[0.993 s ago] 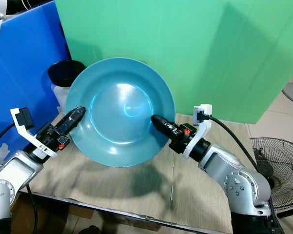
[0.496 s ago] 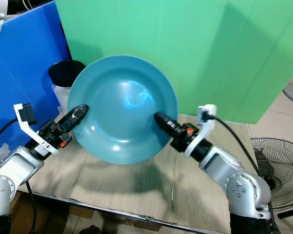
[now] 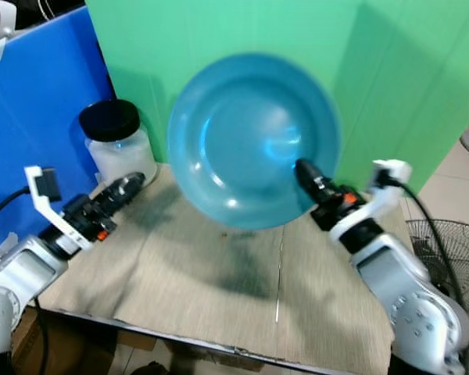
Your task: Setting the table
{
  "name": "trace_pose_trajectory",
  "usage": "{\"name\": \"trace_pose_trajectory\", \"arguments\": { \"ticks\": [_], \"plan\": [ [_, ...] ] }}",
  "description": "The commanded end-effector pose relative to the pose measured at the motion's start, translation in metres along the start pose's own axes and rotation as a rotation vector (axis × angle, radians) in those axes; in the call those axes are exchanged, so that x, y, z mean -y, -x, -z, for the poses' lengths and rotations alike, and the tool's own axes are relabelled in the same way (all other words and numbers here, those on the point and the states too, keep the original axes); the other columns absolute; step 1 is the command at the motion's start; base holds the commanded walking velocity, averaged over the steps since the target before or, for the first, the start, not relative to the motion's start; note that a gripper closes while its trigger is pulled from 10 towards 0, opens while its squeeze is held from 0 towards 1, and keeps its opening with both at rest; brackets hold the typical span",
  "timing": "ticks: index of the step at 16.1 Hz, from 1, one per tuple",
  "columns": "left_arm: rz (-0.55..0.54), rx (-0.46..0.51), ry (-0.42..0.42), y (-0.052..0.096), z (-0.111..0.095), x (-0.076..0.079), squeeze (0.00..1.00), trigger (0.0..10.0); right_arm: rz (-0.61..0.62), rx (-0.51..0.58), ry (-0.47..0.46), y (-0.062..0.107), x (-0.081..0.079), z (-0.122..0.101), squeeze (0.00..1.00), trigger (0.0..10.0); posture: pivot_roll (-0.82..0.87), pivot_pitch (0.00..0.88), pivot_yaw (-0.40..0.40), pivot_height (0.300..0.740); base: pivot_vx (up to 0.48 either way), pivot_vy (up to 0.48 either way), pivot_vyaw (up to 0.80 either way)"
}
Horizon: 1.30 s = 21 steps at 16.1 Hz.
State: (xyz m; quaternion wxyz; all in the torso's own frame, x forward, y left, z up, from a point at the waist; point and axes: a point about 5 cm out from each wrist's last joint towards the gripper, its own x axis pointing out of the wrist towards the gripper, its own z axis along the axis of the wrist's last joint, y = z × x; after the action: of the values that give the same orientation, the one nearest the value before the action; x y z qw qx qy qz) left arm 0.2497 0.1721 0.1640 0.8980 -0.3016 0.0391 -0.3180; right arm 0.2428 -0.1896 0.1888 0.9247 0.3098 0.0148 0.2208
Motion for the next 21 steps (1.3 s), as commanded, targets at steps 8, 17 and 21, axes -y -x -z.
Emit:
{"name": "trace_pose_trajectory", "arguments": {
  "ticks": [8,17,21],
  "plan": [
    [-0.073,0.015,-0.624,-0.029,-0.008,0.045,0.00,10.0,0.024,0.036,0.323,-0.007,-0.037,0.006,0.00,10.0,0.09,0.000,0.057,0.740,0.000,0.000,0.00],
    [-0.197,0.100,-0.679,-0.024,-0.004,0.043,0.00,10.0,0.159,0.131,0.508,-0.002,-0.043,0.019,0.00,10.0,0.10,0.000,0.043,0.740,0.000,0.000,-0.71],
    [-0.288,0.095,-0.687,-0.018,-0.002,0.033,0.00,10.0,0.144,0.129,0.546,-0.006,-0.043,0.020,0.00,10.0,0.11,0.000,0.033,0.740,0.000,0.000,-0.40]
  ]
}}
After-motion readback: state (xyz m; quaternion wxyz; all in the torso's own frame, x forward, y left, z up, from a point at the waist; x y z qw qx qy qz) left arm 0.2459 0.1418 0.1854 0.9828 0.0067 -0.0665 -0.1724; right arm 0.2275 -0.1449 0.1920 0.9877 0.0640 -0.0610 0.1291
